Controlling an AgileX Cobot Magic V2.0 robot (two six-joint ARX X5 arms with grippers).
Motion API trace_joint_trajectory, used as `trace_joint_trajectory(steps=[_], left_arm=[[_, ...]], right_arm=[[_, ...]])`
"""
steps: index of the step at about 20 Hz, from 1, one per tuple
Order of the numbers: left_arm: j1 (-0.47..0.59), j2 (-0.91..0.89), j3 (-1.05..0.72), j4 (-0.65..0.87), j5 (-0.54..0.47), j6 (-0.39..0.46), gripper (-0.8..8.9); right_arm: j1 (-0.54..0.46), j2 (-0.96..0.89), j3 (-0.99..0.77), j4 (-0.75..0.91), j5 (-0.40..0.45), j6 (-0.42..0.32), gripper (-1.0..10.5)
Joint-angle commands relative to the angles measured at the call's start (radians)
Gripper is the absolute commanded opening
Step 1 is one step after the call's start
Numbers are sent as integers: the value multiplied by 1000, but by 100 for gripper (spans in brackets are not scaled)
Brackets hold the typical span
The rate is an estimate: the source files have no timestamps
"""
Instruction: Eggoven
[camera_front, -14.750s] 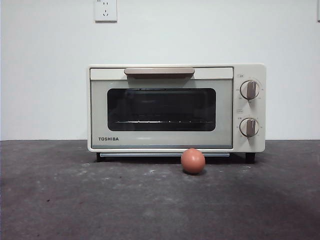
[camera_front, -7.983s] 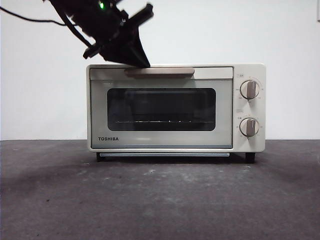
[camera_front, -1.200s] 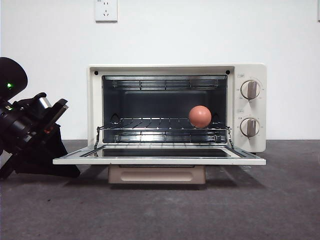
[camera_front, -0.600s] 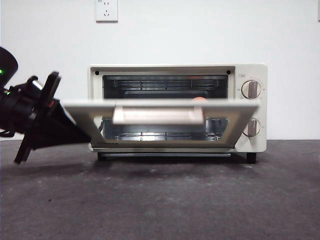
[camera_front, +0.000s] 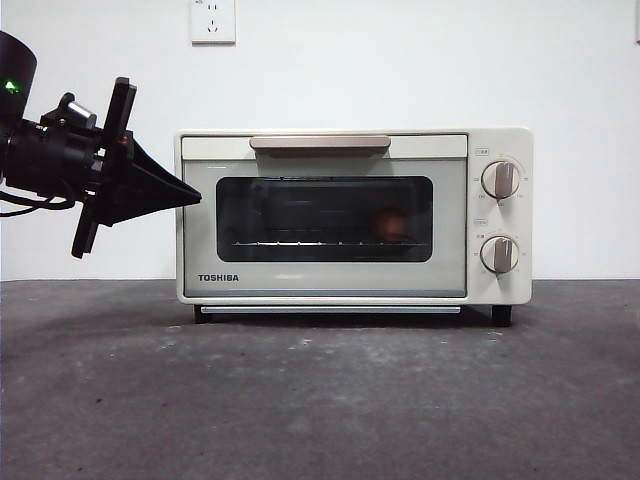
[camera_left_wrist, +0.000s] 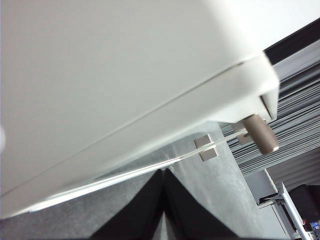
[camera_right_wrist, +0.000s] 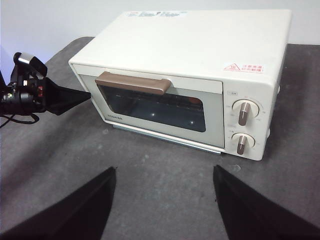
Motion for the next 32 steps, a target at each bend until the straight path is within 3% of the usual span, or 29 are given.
trace_joint_trajectory(steps=[1, 7, 16, 25, 29, 32], left_arm=[[-8, -18, 16, -28, 5, 4, 7], [-35, -148, 16, -224, -24, 148, 7], [-119, -473, 16, -683, -291, 457, 7], [-164, -741, 16, -885, -407, 516, 7], [-164, -829, 16, -984, -453, 569, 7], [-164, -872, 15, -1033, -462, 583, 7]], right_arm=[[8, 7, 19, -3, 1, -4, 314], [8, 37, 19, -15, -1, -19, 313], [8, 113, 6, 13, -1, -78, 275], [8, 122, -217, 344, -38, -83, 144], [8, 122, -364, 555, -100, -83, 9], [7, 123, -449, 705, -116, -72, 5]])
